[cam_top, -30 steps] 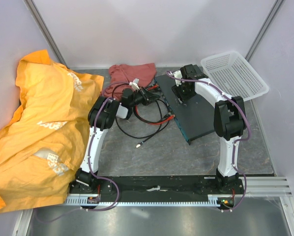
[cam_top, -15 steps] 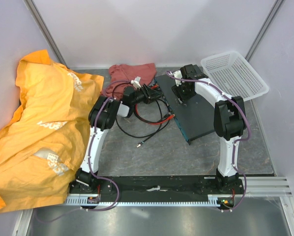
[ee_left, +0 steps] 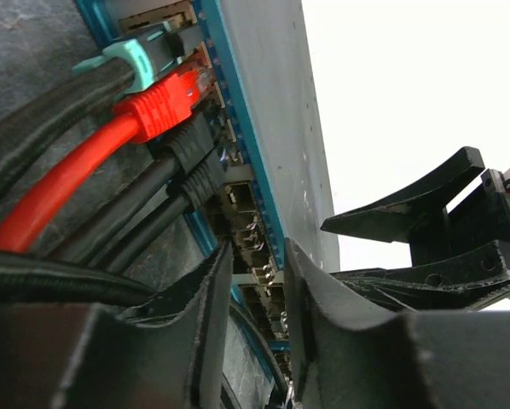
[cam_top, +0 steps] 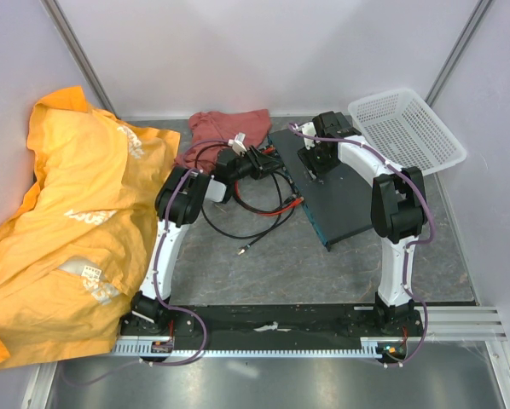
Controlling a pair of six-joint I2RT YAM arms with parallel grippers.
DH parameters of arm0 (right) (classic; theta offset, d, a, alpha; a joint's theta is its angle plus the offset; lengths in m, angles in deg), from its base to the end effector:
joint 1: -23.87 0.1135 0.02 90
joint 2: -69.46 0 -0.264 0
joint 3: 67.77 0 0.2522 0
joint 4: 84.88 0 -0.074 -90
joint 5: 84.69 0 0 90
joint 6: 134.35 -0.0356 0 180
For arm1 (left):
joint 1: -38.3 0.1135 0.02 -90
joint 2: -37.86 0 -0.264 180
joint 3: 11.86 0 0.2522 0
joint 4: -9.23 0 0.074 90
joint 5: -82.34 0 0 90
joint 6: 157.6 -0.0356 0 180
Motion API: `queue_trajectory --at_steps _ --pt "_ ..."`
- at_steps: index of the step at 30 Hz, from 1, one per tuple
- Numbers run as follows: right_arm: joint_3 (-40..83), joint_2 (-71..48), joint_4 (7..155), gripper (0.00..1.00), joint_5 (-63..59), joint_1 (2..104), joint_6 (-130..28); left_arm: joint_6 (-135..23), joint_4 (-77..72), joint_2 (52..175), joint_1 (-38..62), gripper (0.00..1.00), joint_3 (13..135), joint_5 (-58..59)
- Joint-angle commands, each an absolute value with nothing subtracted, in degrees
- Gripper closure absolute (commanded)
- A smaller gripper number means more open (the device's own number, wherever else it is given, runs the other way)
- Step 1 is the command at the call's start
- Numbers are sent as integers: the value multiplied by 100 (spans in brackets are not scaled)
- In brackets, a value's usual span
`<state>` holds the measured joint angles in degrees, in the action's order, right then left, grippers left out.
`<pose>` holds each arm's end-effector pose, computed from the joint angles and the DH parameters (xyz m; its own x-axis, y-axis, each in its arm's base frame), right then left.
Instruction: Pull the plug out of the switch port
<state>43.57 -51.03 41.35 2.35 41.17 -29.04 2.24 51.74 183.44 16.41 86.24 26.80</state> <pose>0.4318 0.1364 0.2033 -0.7356 -0.5053 -0.4512 -0.5325 0.8430 -0.0759 0.4668 -0.2093 0.0679 -0.8073 -0.5098 -0.2973 0.2108 0.2216 -0.9521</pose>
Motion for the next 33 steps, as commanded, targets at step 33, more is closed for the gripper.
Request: queue_trajectory --at_steps 33 --pt "4074 -6035 4040 37 232 4444 -2889 447 5199 18456 1774 64 8452 2311"
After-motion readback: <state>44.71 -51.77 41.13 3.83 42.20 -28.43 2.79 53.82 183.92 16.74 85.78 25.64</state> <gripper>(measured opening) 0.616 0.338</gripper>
